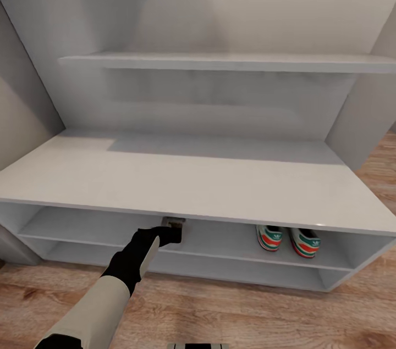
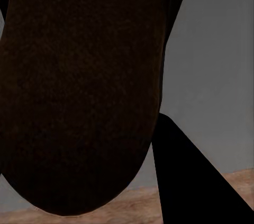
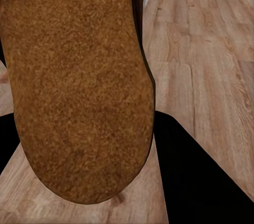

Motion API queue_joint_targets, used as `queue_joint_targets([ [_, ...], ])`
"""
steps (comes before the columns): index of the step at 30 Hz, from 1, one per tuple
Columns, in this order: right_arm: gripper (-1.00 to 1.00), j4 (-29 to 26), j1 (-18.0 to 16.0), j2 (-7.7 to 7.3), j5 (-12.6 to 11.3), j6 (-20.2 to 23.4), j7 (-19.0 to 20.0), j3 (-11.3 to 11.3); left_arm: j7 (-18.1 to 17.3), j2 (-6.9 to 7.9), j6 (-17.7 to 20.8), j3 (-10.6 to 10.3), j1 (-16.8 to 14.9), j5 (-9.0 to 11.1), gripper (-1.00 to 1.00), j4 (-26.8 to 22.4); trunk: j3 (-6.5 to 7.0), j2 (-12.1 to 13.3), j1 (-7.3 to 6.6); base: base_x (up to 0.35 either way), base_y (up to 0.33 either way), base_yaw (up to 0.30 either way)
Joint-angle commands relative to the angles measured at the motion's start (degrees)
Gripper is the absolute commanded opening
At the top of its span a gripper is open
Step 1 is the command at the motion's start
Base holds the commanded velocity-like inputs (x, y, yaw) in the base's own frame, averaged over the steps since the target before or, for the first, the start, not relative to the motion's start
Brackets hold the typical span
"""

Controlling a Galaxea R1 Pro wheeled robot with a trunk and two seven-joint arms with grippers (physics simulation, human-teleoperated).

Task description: Pick up the two gym shoes and the two sandals from the corridor floor and place them onto the hallstand (shoe rack) in the corridor, making sure they are on the rack and not on the floor. Arrange them so the two gym shoes are next to each other and the two sandals are next to each other.

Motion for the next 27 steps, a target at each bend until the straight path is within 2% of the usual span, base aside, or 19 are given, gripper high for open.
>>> queue_joint_targets([
  [1,-1.00,-0.1,-0.1,-0.01,0.1,0.3,0.1,0.0,-0.2,0.01,0.3,0.0,0.0,0.2,-1.00,-0.1,-0.05,0.0,-0.01,0.015,0.000,0.000],
  [6,-1.00,-0.1,-0.1,0.00,0.1,0.3,0.1,0.0,-0.2,0.01,0.3,0.0,0.0,0.2,-1.00,-0.1,-0.05,0.0,-0.01,0.006,0.000,0.000],
  [7,-1.00,-0.1,-0.1,0.00,0.1,0.3,0.1,0.0,-0.2,-0.02,0.3,0.0,0.0,0.2,1.00,-0.1,-0.05,0.0,-0.01,0.002,0.000,0.000],
  [21,-1.00,-0.1,-0.1,0.00,0.1,0.3,0.1,0.0,-0.2,0.02,0.3,0.0,0.1,0.2,1.00,-0.1,-0.05,0.0,-0.01,-0.001,0.000,0.000],
  [27,-1.00,-0.1,-0.1,0.00,0.1,0.3,0.1,0.0,-0.2,0.02,0.3,0.0,0.0,0.2,1.00,-0.1,-0.05,0.0,-0.01,-0.209,0.045,0.000],
])
